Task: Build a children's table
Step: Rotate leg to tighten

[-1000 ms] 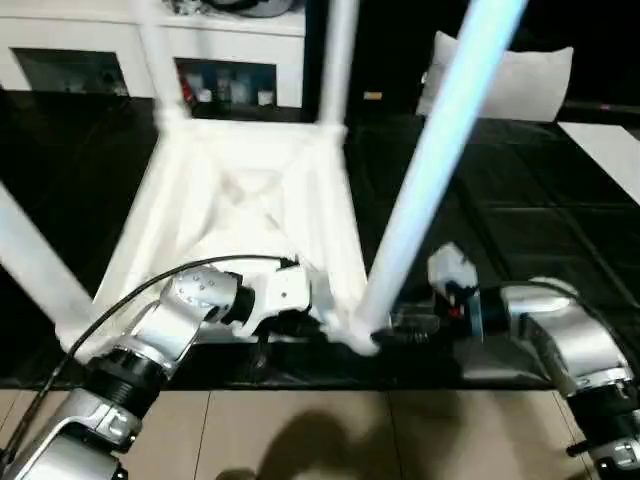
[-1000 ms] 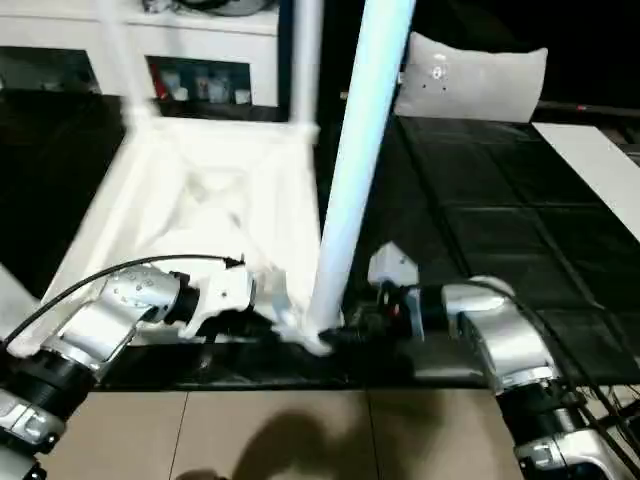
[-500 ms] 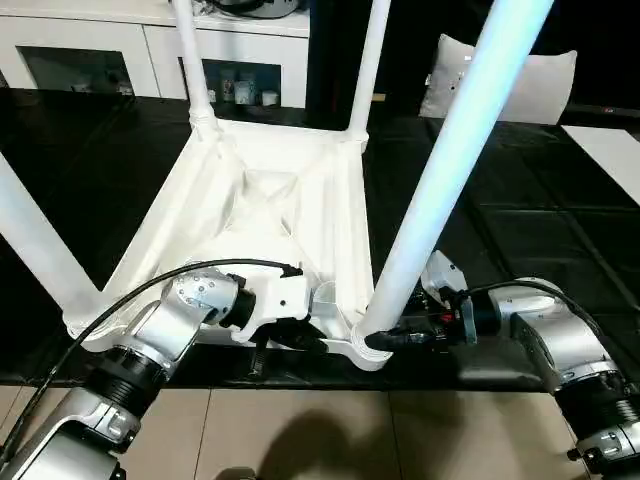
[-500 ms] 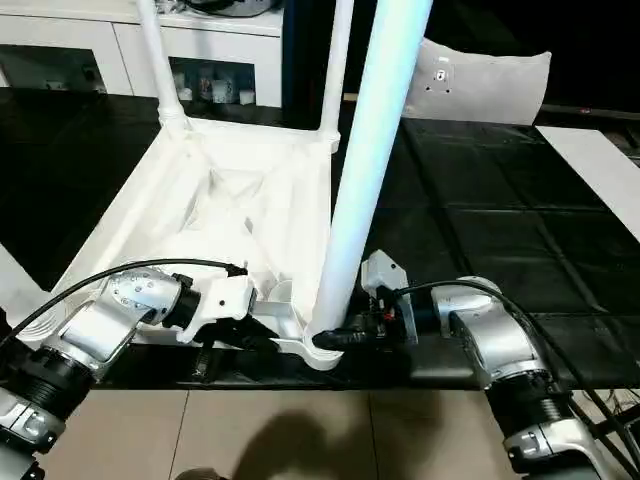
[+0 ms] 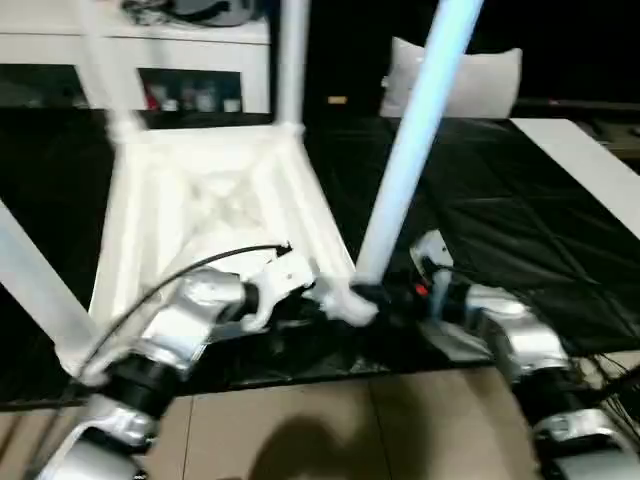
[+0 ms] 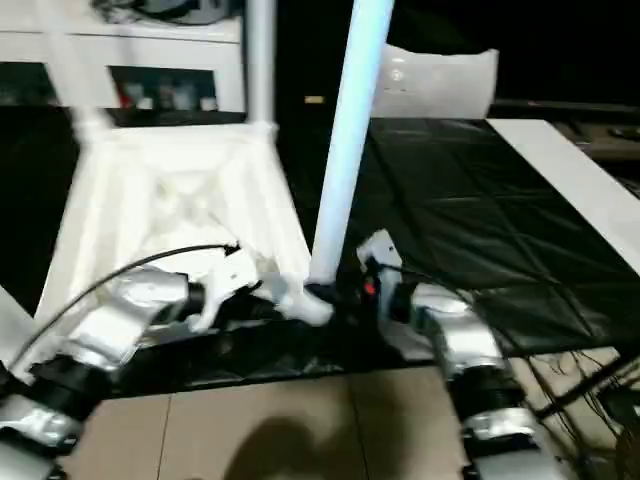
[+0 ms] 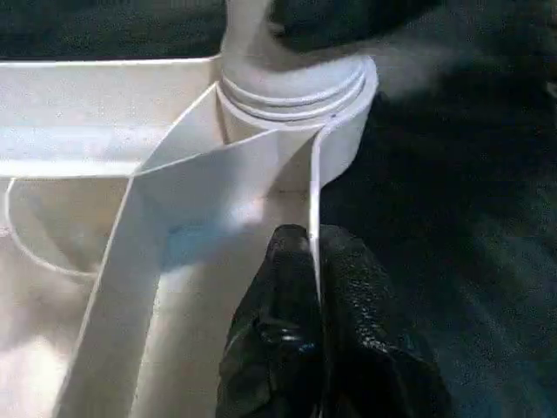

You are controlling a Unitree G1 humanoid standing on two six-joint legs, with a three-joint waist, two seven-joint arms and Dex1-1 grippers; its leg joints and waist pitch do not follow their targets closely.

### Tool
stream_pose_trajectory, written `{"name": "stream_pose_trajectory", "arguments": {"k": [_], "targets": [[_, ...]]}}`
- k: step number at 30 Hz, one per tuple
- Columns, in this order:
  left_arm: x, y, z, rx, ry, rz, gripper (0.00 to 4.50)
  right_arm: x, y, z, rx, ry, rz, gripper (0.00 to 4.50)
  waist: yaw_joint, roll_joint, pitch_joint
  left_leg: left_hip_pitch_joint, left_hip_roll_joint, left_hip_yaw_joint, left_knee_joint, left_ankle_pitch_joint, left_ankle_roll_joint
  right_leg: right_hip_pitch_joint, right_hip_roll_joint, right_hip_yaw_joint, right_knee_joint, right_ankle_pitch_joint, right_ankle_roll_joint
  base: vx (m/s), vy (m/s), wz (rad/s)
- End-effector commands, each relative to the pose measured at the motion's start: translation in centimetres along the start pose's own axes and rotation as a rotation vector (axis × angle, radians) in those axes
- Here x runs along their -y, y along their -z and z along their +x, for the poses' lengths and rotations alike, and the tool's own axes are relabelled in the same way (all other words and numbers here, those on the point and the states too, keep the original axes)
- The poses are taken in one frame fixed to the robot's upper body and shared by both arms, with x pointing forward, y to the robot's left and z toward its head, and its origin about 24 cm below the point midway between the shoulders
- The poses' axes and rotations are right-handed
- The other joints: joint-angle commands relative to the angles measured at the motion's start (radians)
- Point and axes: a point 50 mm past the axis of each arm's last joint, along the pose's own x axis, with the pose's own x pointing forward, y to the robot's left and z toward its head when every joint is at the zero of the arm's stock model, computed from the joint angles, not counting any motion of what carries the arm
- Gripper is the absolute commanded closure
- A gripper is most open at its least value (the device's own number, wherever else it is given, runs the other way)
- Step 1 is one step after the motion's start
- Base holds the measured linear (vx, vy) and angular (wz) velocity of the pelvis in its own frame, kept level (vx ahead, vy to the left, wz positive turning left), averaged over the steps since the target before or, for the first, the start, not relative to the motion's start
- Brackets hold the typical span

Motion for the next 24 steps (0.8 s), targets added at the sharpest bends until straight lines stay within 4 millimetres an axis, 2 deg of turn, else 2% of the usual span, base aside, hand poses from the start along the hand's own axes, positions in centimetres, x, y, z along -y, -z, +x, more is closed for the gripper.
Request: {"name": "stream_pose_trajectory", "arguments": {"k": [1,2,3,4,5,6,7,10,12,15,17,19,20,21,22,24], "targets": [[1.2,-2.5,1.6,0.098,-0.004,-0.033,4.5,-0.2,1.4,0.6,-0.089,0.128,0.067,2.53,0.01,-0.001,-0.05,0.0,0.056,-0.031,-0.082,-0.261,-0.014,0.031,-0.086,0.054,-0.106,-0.413,-0.146,0.0,0.0,0.0],[1.2,-3.1,2.1,0.112,-0.04,-0.06,4.5,-0.6,0.9,1.2,-0.055,0.16,0.083,2.18,0.01,-0.001,-0.05,-0.002,0.055,-0.03,-0.082,-0.257,-0.011,0.03,-0.086,0.055,-0.106,-0.409,-0.145,0.0,0.0,0.0],[1.2,-3.5,2.4,0.118,-0.072,-0.073,4.5,-0.8,0.6,1.3,-0.042,0.18,0.06,1.98,0.014,0.001,-0.053,0.002,0.055,-0.026,-0.077,-0.241,0.001,0.027,-0.086,0.057,-0.108,-0.362,-0.153,0.0,0.0,0.0],[1.2,-3.6,2.5,0.12,-0.084,-0.078,4.5,-0.8,0.5,1.4,-0.038,0.187,0.051,1.81,0.014,0.0,-0.055,-0.002,0.055,-0.025,-0.076,-0.224,0.007,0.031,-0.085,0.057,-0.103,-0.327,-0.159,0.0,0.0,0.0],[1.2,-3.8,2.6,0.123,-0.09,-0.073,4.5,-1.0,0.3,1.4,-0.024,0.19,0.053,1.81,0.016,-0.001,-0.056,-0.005,0.054,-0.024,-0.076,-0.204,0.014,0.034,-0.083,0.057,-0.101,-0.294,-0.163,0.054,-0.005,0.04],[1.3,-3.9,2.7,0.125,-0.092,-0.07,4.5,-1.2,0.0,1.3,-0.012,0.188,0.056,1.65,0.021,0.0,-0.06,-0.003,0.053,-0.021,-0.073,-0.166,0.03,0.035,-0.081,0.057,-0.095,-0.224,-0.171,0.054,-0.005,0.04],[1.4,-3.9,2.7,0.125,-0.082,-0.058,4.5,-1.3,-0.2,1.2,0.002,0.181,0.057,1.58,0.025,0.005,-0.062,-0.005,0.052,-0.02,-0.071,-0.124,0.047,0.038,-0.08,0.058,-0.087,-0.144,-0.186,0.058,-0.012,0.04],[1.5,-3.6,2.5,0.106,-0.075,-0.025,4.5,-1.4,-0.9,0.5,0.031,0.18,0.054,1.4,0.035,0.001,-0.066,-0.009,0.05,-0.018,-0.067,-0.047,0.084,0.048,-0.076,0.057,-0.072,0.005,-0.21,0.034,-0.01,0.01],[1.4,-3.3,2.3,0.101,-0.067,-0.008,4.5,-1.2,-1.3,-0.1,0.046,0.169,0.035,1.13,0.041,0.002,-0.066,-0.009,0.051,-0.017,-0.066,-0.047,0.092,0.048,-0.078,0.057,-0.072,0.017,-0.217,0.0,0.0,0.0],[1.3,-2.9,2.0,0.097,-0.053,0.017,4.5,-0.6,-1.9,-1.1,0.07,0.153,-0.017,0.84,0.043,0.003,-0.063,-0.01,0.052,-0.017,-0.067,-0.074,0.086,0.046,-0.077,0.056,-0.076,-0.022,-0.216,0.0,0.0,0.0],[1.2,-2.7,1.8,0.09,-0.041,0.028,4.5,-0.4,-2.1,-1.6,0.078,0.123,-0.043,0.75,0.045,0.003,-0.06,-0.009,0.054,-0.017,-0.069,-0.108,0.078,0.046,-0.079,0.056,-0.082,-0.073,-0.204,0.0,0.0,0.0],[1.2,-1.9,1.2,0.083,0.025,0.092,4.5,0.3,-2.7,-3.2,0.079,0.022,-0.127,0.6,0.044,0.004,-0.058,-0.01,0.054,-0.018,-0.071,-0.136,0.067,0.045,-0.079,0.056,-0.088,-0.125,-0.185,0.0,0.0,0.0],[1.2,-1.9,1.2,0.083,0.025,0.092,4.5,0.3,-2.7,-3.2,0.079,0.022,-0.127,0.52,0.047,0.005,-0.058,-0.009,0.054,-0.02,-0.071,-0.142,0.067,0.045,-0.079,0.055,-0.089,-0.138,-0.179,0.0,0.0,0.0],[1.2,-1.6,1.0,0.092,0.057,0.121,4.5,0.6,-3.0,-3.9,0.074,-0.002,-0.172,0.45,0.046,0.001,-0.057,-0.01,0.054,-0.018,-0.07,-0.138,0.069,0.044,-0.079,0.056,-0.089,-0.143,-0.176,0.0,0.0,0.0],[1.2,-1.4,0.8,0.086,0.076,0.133,4.5,0.8,-3.1,-4.2,0.065,-0.016,-0.209,0.27,0.047,0.003,-0.057,-0.011,0.055,-0.017,-0.07,-0.134,0.069,0.043,-0.08,0.057,-0.089,-0.149,-0.173,0.0,0.0,0.0],[1.1,-0.9,0.4,0.078,0.121,0.176,4.5,1.2,-3.3,-5.0,0.04,-0.057,-0.262,0.2,0.047,0.004,-0.058,-0.01,0.054,-0.017,-0.069,-0.129,0.07,0.042,-0.079,0.056,-0.088,-0.145,-0.175,0.0,0.0,0.0]]}}
